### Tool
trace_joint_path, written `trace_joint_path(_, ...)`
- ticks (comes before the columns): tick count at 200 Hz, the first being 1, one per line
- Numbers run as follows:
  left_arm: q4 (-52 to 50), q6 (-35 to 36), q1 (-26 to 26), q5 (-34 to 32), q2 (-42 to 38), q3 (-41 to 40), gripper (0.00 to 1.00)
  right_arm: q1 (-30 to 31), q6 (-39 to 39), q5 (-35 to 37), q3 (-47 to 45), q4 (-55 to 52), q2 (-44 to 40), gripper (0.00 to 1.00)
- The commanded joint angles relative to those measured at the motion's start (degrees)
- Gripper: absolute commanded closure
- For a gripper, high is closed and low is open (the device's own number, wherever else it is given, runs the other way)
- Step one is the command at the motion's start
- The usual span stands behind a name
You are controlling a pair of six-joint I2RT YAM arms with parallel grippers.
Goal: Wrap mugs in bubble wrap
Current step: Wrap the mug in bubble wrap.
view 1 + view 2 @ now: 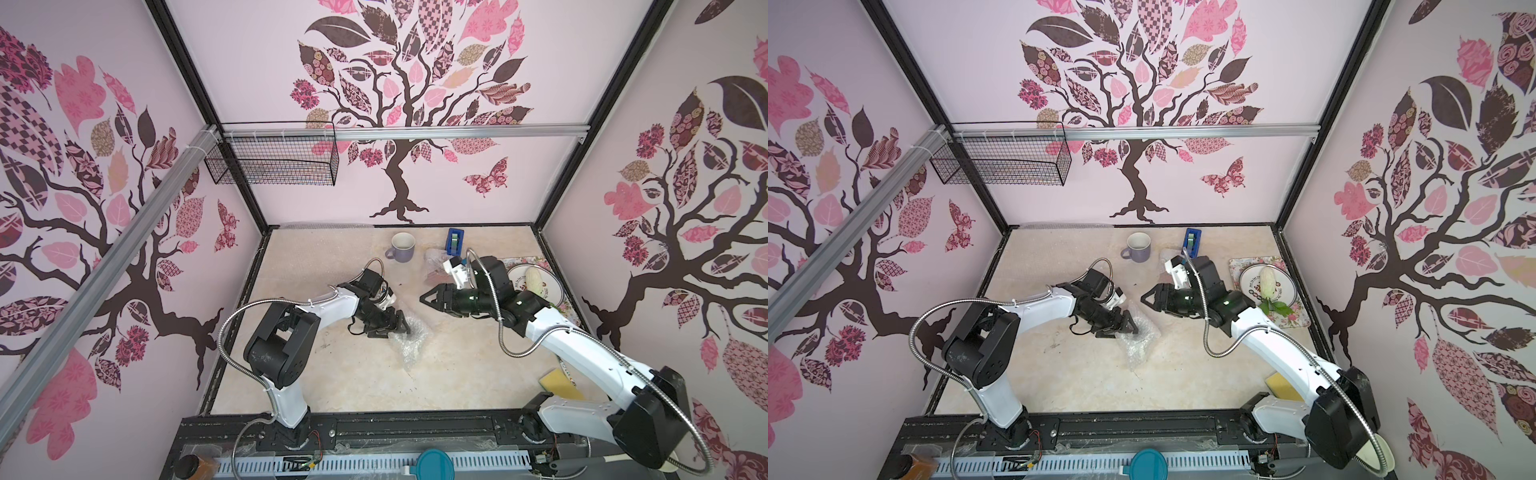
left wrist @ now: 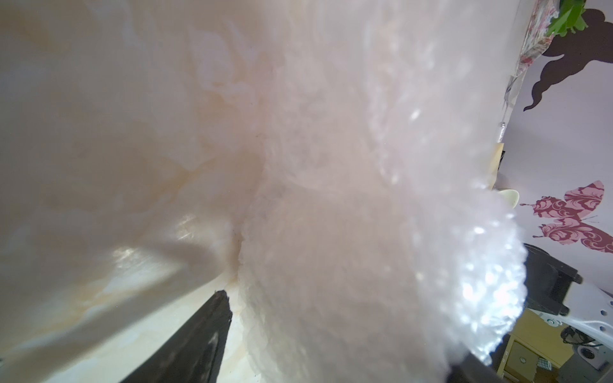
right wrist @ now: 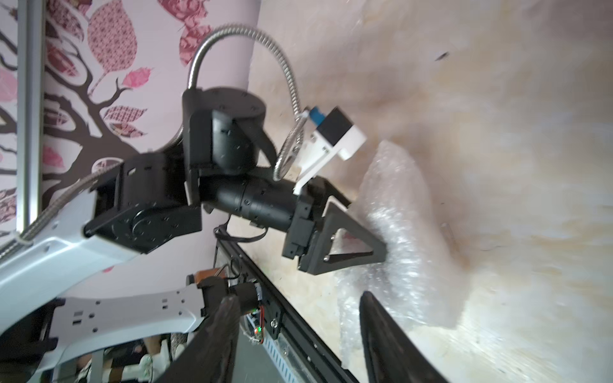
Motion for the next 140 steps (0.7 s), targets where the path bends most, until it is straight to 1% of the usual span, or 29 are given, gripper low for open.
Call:
trace_joint_path(1, -1.6, 1.6, -0.6, -0.6, 1.5, 1.2, 0.21, -0.5, -8.4, 2.2, 3.8, -9.0, 4.3, 0.39)
trace_joint_path(25, -2.0, 2.0, -0.6, -0.7, 1.7, 1.4, 0.21, -0.5, -14.6, 2.3, 3.4, -11.2, 9.0, 0.38)
trace_joint_path(44, -1.9, 1.9, -0.6, -0.9, 1.6, 1.3, 0.22, -0.4, -15.7, 1.7, 1.4, -9.4, 10.9, 0.38)
trace_joint_path(73, -1.4, 1.5, -0.5, -1.3, 1.0, 1.2, 0.22, 1.1, -15.7, 1.1, -1.5, -6.1, 13.3, 0.38)
trace_joint_path(115, -0.9, 1.0, -0.5, -0.9, 0.4, 1.7, 0.22, 4.7, -15.1, 2.6, -1.9, -4.2, 18.5, 0.38)
trace_joint_path(140, -0.5, 0.8, -0.6, -0.7, 0.0, 1.8, 0.22, 6.4, -14.1, 6.3, -1.8, -3.7, 21.7, 0.37)
